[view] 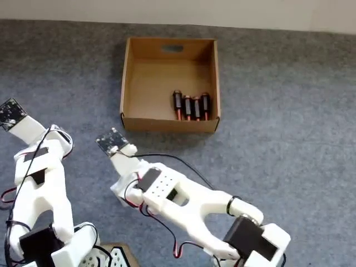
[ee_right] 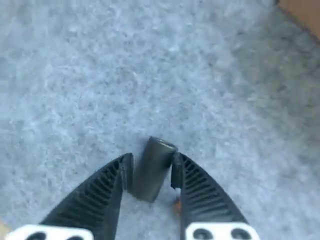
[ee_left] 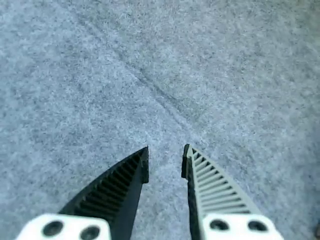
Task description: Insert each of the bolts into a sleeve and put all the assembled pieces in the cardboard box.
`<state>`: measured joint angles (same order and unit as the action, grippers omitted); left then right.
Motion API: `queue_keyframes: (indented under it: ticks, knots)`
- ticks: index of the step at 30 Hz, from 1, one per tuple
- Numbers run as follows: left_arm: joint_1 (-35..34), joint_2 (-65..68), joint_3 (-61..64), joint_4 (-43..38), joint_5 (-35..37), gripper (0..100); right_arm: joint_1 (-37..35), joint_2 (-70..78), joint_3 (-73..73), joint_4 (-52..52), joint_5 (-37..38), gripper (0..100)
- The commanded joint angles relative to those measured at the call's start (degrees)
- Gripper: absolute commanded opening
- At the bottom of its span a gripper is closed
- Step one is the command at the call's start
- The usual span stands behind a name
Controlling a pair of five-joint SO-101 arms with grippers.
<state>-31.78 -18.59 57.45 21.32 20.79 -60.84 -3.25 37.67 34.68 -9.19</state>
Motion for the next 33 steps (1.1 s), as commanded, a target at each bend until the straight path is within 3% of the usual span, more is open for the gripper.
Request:
queue_keyframes:
  ticks: [1,10,21,24,27,33]
  knots:
    - [-0.31,-0.22,-2.33,-1.05,0.44,13,0.04,0.04,-2.77,1.01,-0.53,12.0]
    - [-0.31,-0.22,-2.33,-1.05,0.44,13,-0.31,0.31,-0.75,0.75,-0.53,12.0]
    - [-0.31,-0.13,-2.33,-1.05,0.44,13,-0.66,11.91,-7.16,3.65,-0.26,11.1]
    - [-0.31,-0.13,-2.33,-1.05,0.44,13,-0.22,10.24,-7.52,5.49,-0.09,0.5]
    - [-0.22,-0.13,-2.33,-1.05,0.44,13,2.07,4.79,-6.99,5.67,0.09,0.8]
    - [0.40,-0.13,-2.33,-1.05,0.44,13,14.55,-12.09,-6.11,13.85,8.79,0.5]
